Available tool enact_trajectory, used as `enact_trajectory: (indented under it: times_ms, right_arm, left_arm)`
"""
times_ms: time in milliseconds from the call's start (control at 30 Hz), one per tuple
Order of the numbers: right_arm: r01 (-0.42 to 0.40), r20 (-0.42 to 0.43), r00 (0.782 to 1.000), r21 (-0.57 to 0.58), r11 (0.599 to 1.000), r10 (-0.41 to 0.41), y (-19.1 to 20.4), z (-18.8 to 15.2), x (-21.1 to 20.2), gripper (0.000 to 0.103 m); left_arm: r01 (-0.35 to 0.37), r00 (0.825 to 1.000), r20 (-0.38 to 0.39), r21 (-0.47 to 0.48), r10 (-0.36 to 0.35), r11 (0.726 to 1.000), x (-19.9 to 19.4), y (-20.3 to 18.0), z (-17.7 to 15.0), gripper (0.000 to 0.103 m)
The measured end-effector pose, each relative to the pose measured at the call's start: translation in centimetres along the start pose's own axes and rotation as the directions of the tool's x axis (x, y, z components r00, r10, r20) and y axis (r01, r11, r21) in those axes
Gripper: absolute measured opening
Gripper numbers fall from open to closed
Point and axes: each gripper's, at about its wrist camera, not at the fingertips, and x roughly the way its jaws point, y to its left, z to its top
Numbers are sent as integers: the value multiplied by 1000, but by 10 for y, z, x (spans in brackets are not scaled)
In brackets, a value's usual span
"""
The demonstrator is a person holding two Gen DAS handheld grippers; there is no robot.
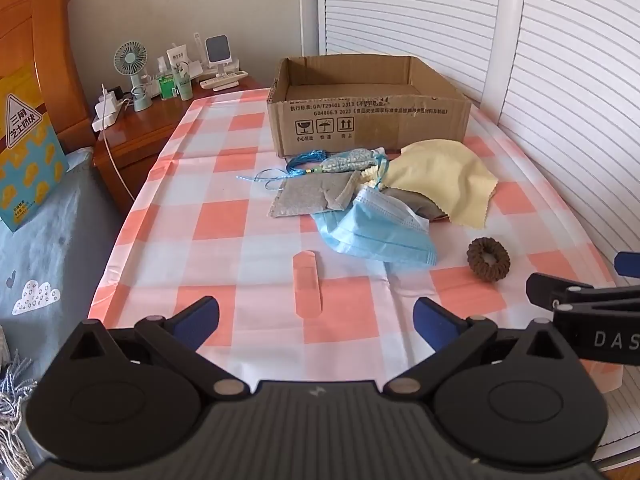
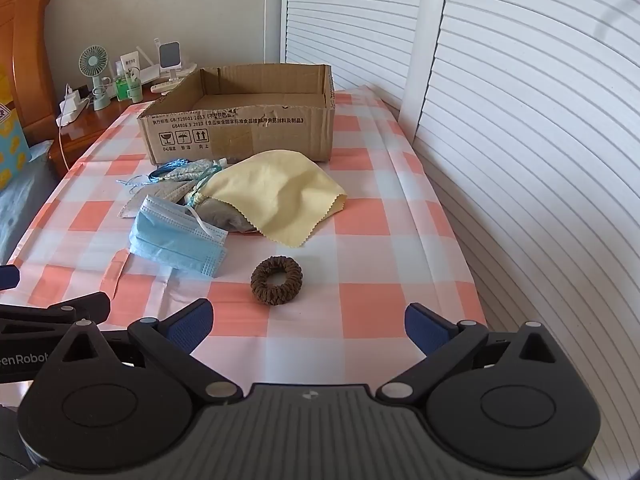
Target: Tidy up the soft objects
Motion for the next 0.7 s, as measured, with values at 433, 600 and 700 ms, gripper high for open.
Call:
enact_trajectory:
  times_ms: [433,600,700]
  right_arm:
    - [-2,0,1000,2,1000,2,0,0,0,103]
    - [-2,0,1000,1,1000,2,0,1,0,103]
    - [-3,0,1000,1,1000,3,0,1,0,103]
  left_arm:
    - [3,1000,0,-3,-3,1000,-1,2,0,102]
    - [2,1000,0,-3,-2,1000,-1,1,-1,102]
    - [3,1000,-1,-4,-3,1000,-1,2,0,102]
